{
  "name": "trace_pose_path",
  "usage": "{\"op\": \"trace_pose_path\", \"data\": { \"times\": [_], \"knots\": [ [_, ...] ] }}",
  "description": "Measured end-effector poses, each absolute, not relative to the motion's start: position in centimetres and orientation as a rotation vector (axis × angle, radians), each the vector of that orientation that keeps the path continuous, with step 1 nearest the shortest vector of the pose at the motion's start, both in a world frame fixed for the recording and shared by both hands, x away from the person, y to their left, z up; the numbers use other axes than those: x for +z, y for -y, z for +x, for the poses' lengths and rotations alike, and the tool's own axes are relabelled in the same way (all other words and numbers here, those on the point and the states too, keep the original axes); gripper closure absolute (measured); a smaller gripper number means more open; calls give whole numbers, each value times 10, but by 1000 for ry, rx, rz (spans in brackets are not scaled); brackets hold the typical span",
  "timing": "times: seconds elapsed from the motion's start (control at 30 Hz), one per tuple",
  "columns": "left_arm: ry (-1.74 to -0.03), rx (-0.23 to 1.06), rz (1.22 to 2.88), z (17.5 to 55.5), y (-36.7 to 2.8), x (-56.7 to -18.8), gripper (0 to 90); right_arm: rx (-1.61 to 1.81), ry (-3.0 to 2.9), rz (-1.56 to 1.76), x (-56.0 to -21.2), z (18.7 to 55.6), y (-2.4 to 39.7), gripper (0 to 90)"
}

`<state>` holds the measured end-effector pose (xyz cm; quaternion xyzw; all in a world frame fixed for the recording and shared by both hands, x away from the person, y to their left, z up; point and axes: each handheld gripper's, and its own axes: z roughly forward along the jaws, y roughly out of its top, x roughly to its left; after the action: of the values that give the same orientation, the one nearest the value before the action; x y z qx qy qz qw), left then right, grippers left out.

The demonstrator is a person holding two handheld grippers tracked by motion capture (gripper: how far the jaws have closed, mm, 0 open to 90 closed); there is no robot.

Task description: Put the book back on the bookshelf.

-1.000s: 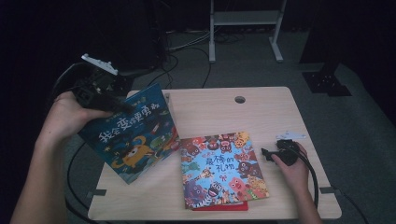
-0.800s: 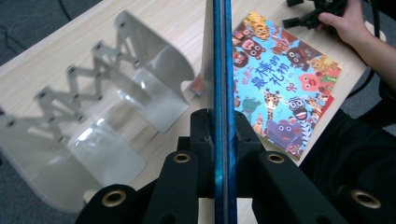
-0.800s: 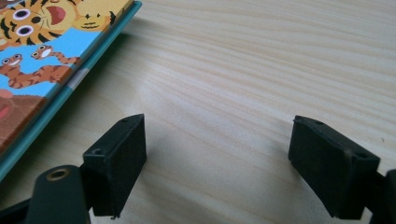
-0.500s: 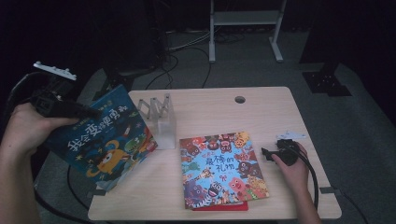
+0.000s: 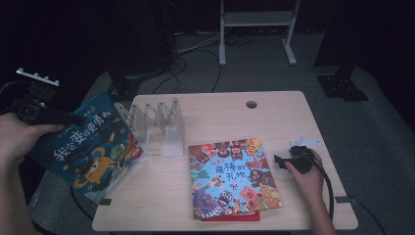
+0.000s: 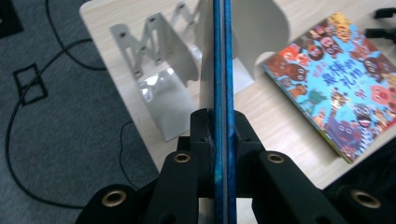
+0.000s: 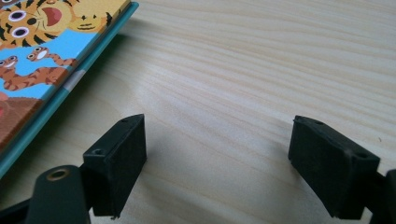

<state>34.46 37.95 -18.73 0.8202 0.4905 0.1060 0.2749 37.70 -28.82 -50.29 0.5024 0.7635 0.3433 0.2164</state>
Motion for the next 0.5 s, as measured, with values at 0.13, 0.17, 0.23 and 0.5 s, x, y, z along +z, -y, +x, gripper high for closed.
{"op": "trace_pose_path", "data": {
  "times": [0.13,0.17,0.23,0.5],
  "knots": [
    [-1363,316,2189,358,-380,-192,820,951,-2116,1392,-503,377,288,184],
    [-1368,328,2189,360,-379,-192,819,951,-2115,1393,-503,377,288,184],
    [-1394,350,2183,368,-377,-194,820,950,-2113,1395,-503,377,288,184],
    [-1485,398,2156,395,-370,-200,820,948,-2111,1398,-503,377,289,183]
  ]
}}
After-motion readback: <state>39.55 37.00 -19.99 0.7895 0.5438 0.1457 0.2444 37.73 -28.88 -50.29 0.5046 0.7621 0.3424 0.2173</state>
